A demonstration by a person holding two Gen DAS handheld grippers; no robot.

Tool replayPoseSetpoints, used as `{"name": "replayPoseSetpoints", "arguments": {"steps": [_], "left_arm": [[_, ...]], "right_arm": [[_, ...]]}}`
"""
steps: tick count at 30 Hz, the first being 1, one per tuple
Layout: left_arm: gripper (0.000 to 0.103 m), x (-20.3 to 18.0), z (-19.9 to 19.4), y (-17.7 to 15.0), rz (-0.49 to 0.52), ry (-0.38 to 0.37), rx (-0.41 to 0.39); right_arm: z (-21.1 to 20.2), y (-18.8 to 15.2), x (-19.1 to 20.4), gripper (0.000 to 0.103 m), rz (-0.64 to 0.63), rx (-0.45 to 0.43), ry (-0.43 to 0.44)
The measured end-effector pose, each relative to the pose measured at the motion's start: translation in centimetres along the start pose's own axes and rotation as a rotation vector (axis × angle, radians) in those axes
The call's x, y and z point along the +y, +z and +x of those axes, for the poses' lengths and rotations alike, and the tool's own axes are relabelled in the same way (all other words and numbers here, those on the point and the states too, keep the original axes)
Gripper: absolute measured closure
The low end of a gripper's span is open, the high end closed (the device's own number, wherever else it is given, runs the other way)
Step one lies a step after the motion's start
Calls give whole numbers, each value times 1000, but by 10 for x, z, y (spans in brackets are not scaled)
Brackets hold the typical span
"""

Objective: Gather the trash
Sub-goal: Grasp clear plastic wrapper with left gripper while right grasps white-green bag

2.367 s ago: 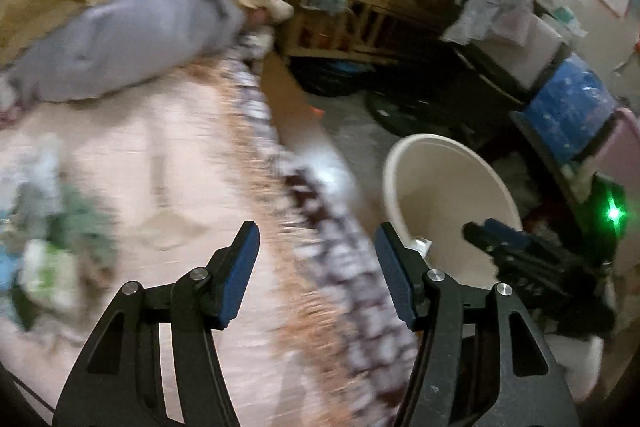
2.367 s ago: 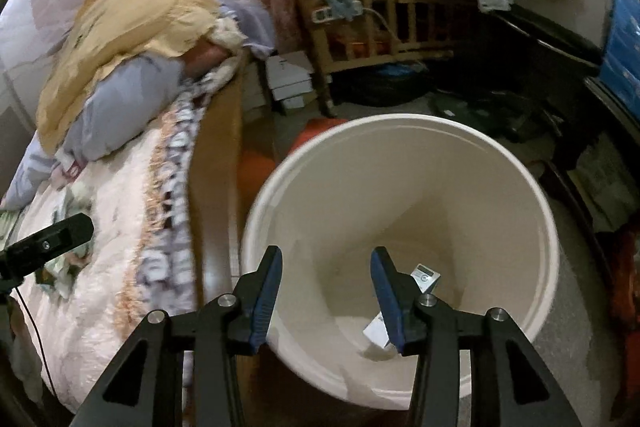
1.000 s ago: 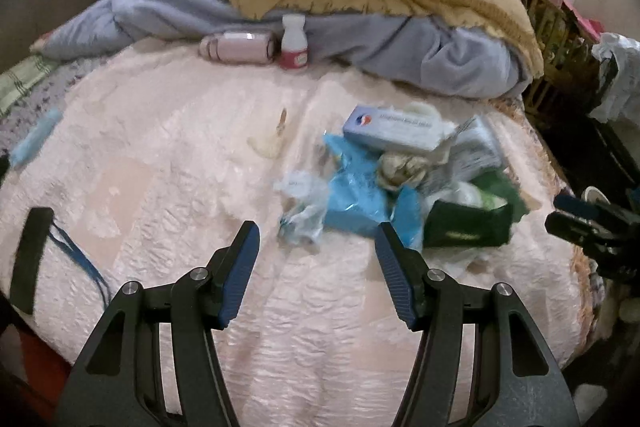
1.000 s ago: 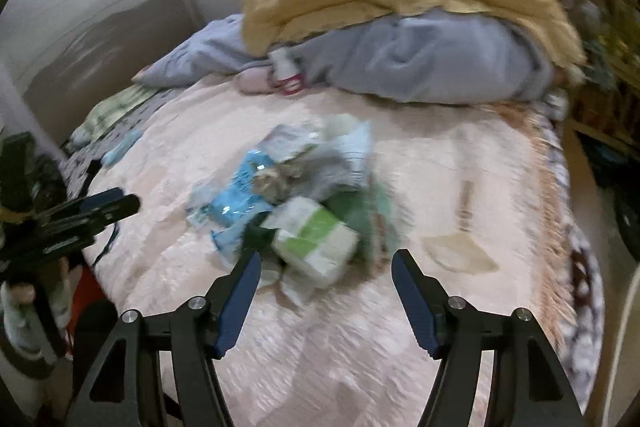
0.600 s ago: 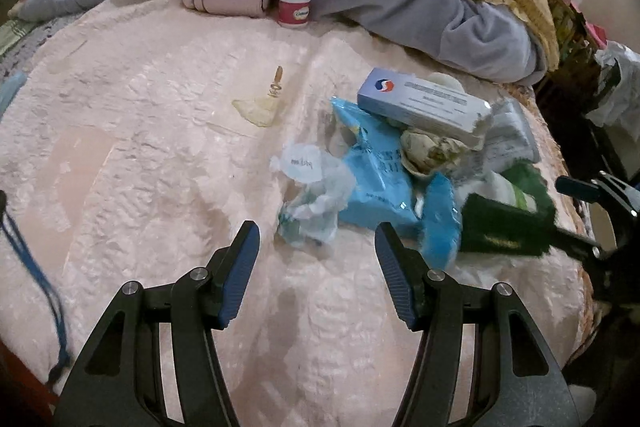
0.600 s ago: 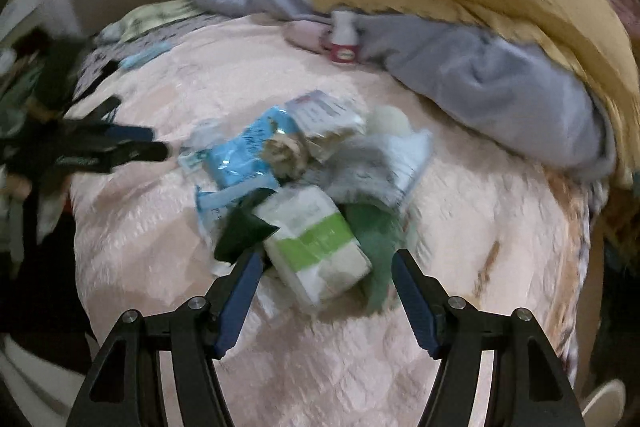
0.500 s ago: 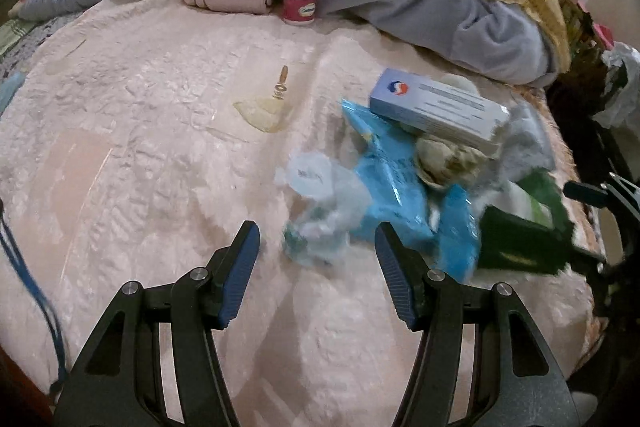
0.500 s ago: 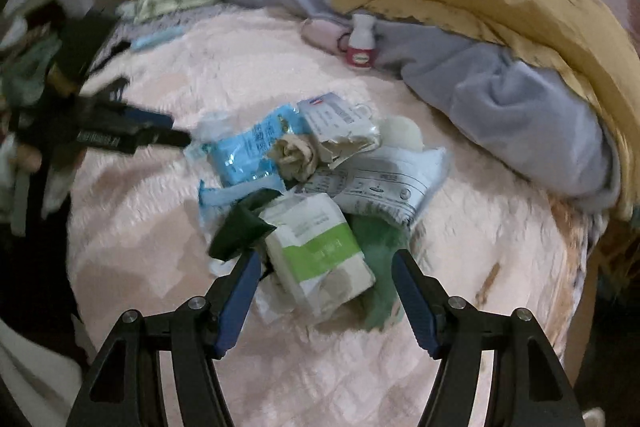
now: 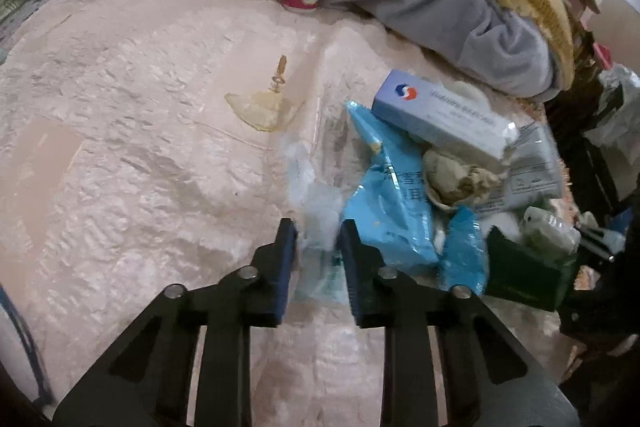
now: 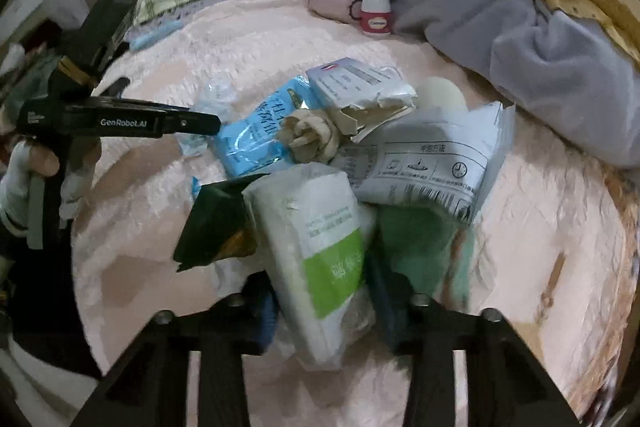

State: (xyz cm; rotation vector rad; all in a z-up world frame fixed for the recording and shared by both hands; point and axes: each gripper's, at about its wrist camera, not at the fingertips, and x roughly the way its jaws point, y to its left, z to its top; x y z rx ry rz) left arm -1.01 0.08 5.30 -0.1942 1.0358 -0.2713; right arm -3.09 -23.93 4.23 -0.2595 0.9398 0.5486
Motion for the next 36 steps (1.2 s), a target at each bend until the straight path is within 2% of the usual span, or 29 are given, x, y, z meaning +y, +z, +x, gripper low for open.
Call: {"name": "replayPoseSetpoints", "arguments": {"steps": [2,8,14,17,20,22,24,26,28,29,30,36], "left_arm": [[88,0,-16,-2,5,-21,-23],[88,-13,-52,-10,27,-48,-69],[88,-39,-80,-19,62,-75,-108],[88,-54,-91,-22,83,-90,-124],[88,-64,-96,-25,100,-99,-127],[88,-71,-98,-27,111,-103,-126],[88,-75,-100,-28,121,-104,-126],[88,-78,-103,-29,132,-102,-131],[88,-78,-105,-30,133,-100,-133],[88,-78,-105,-30,131,-100,-133],[88,-77,-106,-30,126,-99,-132],[88,-68,-101,-32,108,-94,-121]], "right_arm": [[-13,-7,4,74,2,-22,-19],[-61,-28,7,75,75,-120,-28],[-82,-52,9,77,154,-132,-16],[-88,-64,10,77,187,-114,35],[-88,-74,11,77,204,-100,3],[-91,-73,17,74,175,-123,-17],[-92,-67,23,55,143,-140,6],[-89,-58,29,53,95,-146,14],[-83,-48,35,45,37,-140,2],[-75,-41,38,32,-26,-120,-9],[-70,-37,41,25,-70,-103,-19],[-39,-25,57,25,-336,16,-87]]}}
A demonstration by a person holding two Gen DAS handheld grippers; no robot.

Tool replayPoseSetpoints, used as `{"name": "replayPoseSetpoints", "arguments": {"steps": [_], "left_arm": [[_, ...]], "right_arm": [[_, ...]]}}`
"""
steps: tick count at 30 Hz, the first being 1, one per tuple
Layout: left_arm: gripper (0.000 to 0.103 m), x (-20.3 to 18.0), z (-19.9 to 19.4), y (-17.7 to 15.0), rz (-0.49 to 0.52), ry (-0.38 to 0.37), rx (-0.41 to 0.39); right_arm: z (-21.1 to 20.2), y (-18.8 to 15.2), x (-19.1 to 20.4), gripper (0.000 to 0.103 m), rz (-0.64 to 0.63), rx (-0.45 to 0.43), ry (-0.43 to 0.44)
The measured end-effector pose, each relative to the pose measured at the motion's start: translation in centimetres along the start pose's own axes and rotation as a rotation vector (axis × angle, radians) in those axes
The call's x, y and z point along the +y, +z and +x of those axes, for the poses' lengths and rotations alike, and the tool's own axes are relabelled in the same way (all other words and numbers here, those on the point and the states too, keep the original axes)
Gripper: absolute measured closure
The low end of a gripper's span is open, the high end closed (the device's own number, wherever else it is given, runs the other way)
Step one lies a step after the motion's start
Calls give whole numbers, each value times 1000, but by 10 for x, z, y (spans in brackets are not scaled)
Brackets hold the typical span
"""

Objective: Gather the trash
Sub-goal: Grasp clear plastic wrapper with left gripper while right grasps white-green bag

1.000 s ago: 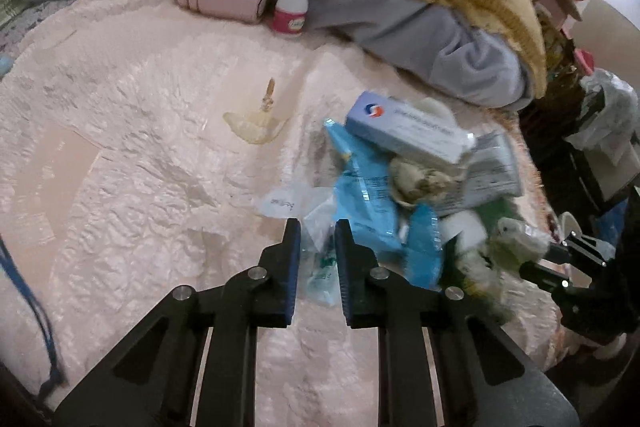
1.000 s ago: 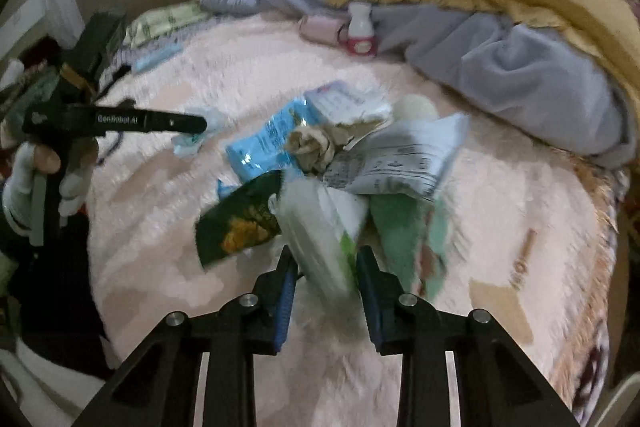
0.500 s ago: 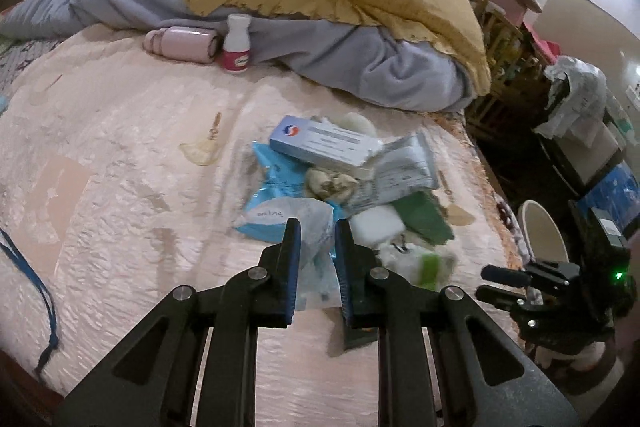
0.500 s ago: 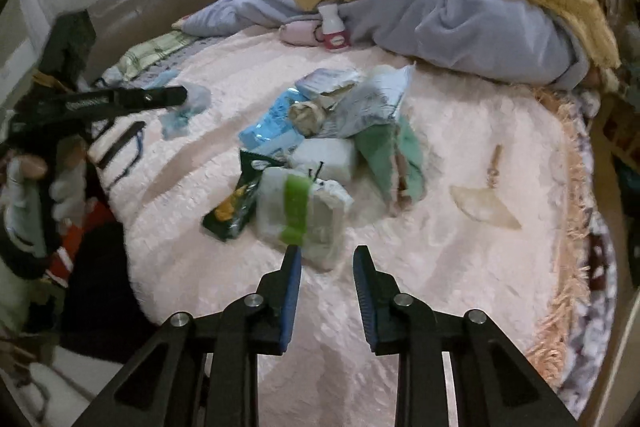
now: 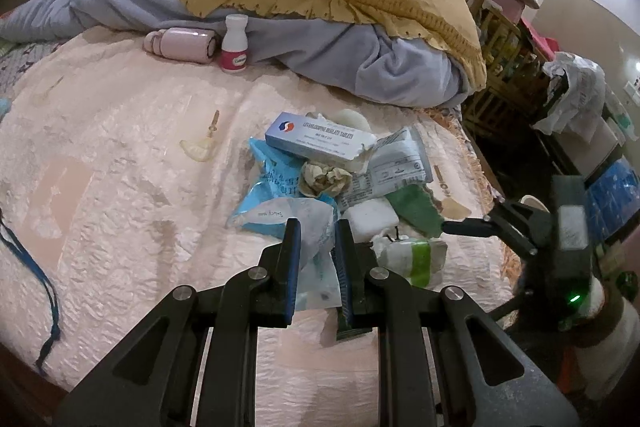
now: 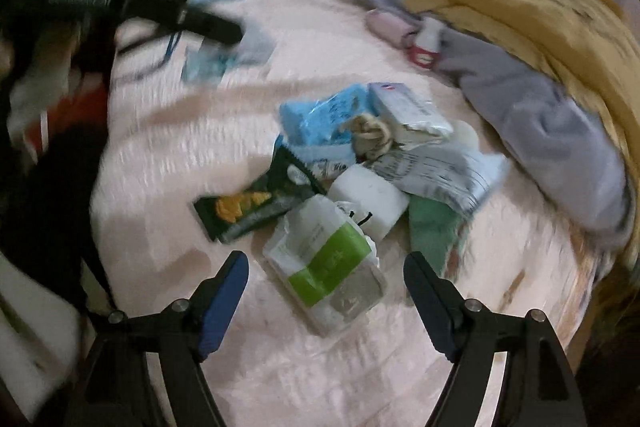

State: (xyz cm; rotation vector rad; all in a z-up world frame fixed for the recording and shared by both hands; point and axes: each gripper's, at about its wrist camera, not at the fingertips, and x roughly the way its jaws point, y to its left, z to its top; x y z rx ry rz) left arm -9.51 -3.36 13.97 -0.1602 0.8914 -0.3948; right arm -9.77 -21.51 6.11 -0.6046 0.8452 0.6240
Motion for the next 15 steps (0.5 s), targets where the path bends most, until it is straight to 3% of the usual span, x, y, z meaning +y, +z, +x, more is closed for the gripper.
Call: {"name": "replayPoseSetpoints", "arguments": {"steps": [1,3,5,9,15], "left_arm": [[88,1,2,0,-2,0,5],[88,1,6,-1,-10,-4,13],[88,0,8,-1,-12,-10,17],[88,-9,9,1,0,-30,13],[88,-30,11,3,25,-50,10]], "right_arm": [[5,-1,1,27,-23,16,-14],[19,-4,1,63,-42,49,-48],[26,-9,-4,68,1,69,-59],[4,-20,-21,84,161,-3,7],[-29,-39,-25,88,270,-62,40]]}}
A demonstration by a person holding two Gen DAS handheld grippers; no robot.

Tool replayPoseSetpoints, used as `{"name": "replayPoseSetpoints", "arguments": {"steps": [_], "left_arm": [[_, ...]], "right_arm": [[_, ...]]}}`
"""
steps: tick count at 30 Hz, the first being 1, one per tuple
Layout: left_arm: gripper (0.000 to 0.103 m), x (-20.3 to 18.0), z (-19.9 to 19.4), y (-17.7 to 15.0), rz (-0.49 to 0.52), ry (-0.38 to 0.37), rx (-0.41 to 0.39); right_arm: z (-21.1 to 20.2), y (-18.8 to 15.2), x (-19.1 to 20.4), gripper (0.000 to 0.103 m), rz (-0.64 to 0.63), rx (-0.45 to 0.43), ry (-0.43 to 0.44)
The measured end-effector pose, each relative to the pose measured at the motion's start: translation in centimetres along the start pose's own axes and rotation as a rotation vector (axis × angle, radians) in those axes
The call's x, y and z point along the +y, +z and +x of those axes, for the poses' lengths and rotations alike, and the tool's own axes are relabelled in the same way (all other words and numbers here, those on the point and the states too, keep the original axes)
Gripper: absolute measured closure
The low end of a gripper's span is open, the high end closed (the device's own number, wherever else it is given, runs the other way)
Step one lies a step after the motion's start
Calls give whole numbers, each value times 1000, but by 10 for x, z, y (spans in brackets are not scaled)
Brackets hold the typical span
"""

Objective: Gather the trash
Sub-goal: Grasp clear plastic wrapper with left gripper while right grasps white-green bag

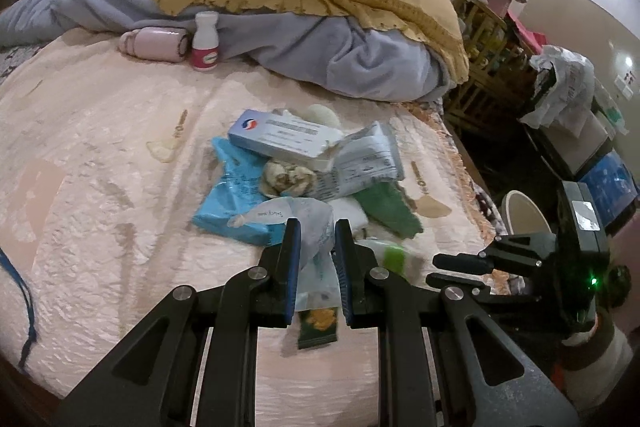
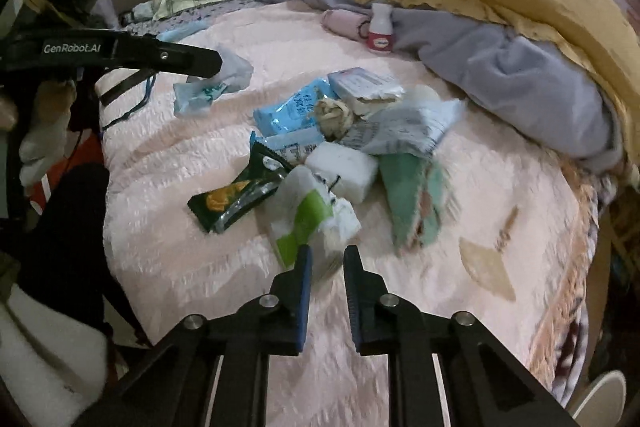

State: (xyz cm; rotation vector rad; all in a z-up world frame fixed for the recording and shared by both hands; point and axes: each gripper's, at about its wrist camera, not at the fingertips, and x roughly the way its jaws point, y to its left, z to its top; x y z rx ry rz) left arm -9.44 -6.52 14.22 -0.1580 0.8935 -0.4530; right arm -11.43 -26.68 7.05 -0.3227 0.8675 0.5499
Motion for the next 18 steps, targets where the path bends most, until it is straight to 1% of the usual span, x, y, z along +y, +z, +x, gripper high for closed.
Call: {"name": "replayPoseSetpoints", "arguments": {"steps": [1,2,3,5,6,8,9,11,13,14,15,16,18], "left_arm": [[88,-2,0,0,4,1,0],[88,-4,-1,0,8,2,-2],[88,-5,-3,-1,11,5,-4],[88,-4,-5,-1,8,8,-7],[88,-2,-7,-2,5,11,-8],[88,1,-8,-2,-1,19,-8],[88,3,-9,-3,-5,22,-7],[88,6,-8,-4,-13,25,-4],[88,9,-7,-6,-20,26,2],[88,9,-6,-6,-23,25,5],[88,8,-5,-7,-24,24,7],[88,8,-4,-7,-24,22,8],[88,5,-2,-7,-22,18,8]], "right_arm": [[-1,-1,2,88,-1,-5,-3],[-3,0,4,85,-5,-16,-11],[-4,1,5,69,-10,-21,-15],[-5,5,11,49,-38,-33,-30],[-2,9,16,45,-65,-32,-34],[7,15,21,43,-109,-15,-30],[15,17,22,41,-137,7,-23],[34,19,29,41,-203,64,-30],[46,19,31,41,-241,96,-40],[54,19,31,46,-244,114,-44],[56,17,29,57,-236,115,-53],[56,15,28,59,-224,109,-53],[50,9,24,67,-189,82,-34]]}}
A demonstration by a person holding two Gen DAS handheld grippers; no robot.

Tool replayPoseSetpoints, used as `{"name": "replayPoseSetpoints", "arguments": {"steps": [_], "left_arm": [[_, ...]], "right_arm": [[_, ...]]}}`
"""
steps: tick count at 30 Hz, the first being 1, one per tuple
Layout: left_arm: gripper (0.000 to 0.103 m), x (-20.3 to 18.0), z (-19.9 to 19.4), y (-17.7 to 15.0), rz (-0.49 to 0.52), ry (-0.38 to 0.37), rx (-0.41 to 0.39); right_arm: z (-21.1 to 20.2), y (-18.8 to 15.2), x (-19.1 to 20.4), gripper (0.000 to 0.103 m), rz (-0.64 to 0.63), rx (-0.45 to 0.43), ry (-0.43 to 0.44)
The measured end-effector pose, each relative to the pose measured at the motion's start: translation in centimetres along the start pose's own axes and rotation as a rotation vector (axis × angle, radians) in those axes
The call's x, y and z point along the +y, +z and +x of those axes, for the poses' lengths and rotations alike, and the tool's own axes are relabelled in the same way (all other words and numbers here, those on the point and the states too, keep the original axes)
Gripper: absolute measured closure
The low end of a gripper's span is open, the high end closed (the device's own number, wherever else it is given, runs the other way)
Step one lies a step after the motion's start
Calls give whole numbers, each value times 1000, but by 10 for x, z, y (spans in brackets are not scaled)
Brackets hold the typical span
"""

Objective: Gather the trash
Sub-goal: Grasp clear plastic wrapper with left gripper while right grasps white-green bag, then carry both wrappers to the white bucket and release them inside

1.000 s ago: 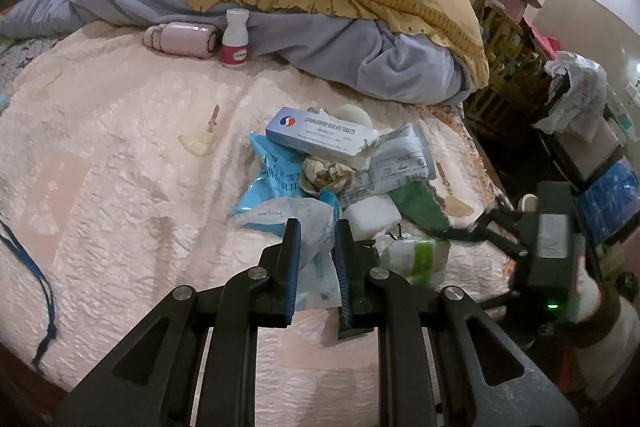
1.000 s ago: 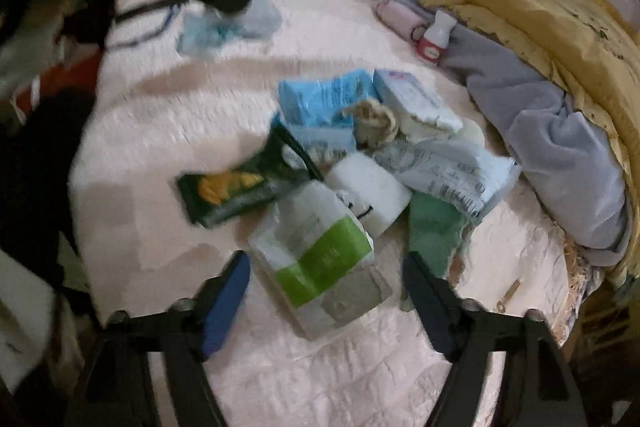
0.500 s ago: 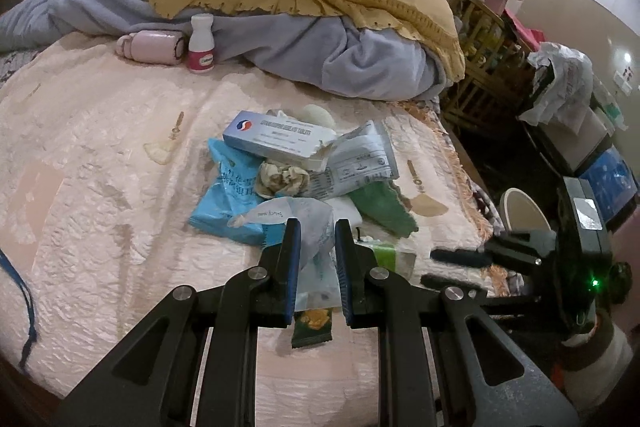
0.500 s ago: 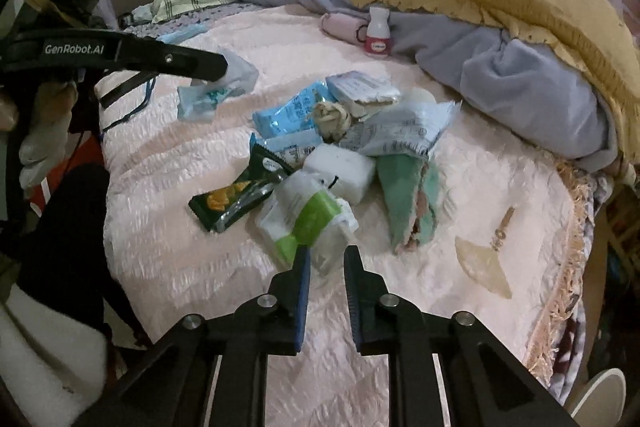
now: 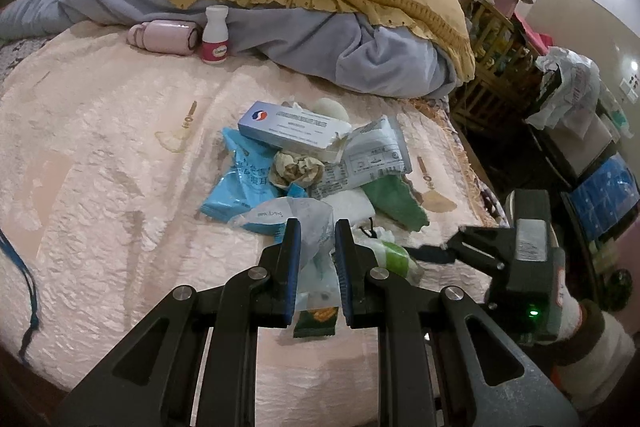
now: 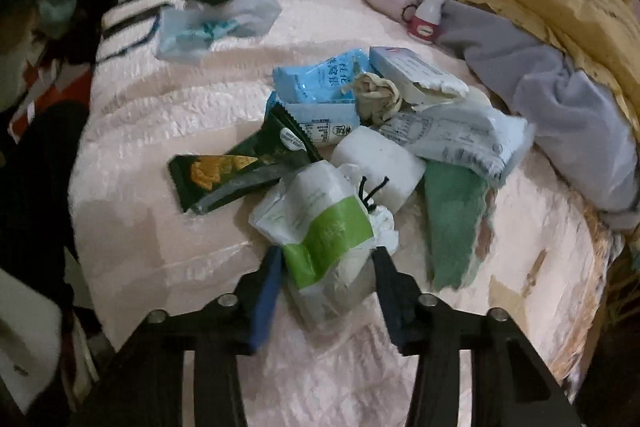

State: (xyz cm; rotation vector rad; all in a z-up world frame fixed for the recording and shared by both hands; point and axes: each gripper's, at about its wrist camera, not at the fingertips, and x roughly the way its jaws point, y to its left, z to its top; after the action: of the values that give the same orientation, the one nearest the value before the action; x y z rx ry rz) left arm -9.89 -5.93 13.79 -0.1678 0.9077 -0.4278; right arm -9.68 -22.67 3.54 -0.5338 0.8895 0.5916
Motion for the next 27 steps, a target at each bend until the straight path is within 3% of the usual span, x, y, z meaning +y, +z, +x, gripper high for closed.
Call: {"name": "replayPoseSetpoints", "arguments": {"steps": [8,15,22,27], "left_arm": [[88,-25,3,7,25,-38,-11],[88,-68,15,8,89,-56,-5],[88,-121,32,7,172,-64,1],[88,-158,47,5,205,-146,26]], "right_arm": [[-58,-26,-14,71,183,-136,40],[-109,-67,-40,71,434,-242,-16],[-133,-106,-68,71,579,-264,-82],[-156,-139,-85,71,653,-283,-141]]}}
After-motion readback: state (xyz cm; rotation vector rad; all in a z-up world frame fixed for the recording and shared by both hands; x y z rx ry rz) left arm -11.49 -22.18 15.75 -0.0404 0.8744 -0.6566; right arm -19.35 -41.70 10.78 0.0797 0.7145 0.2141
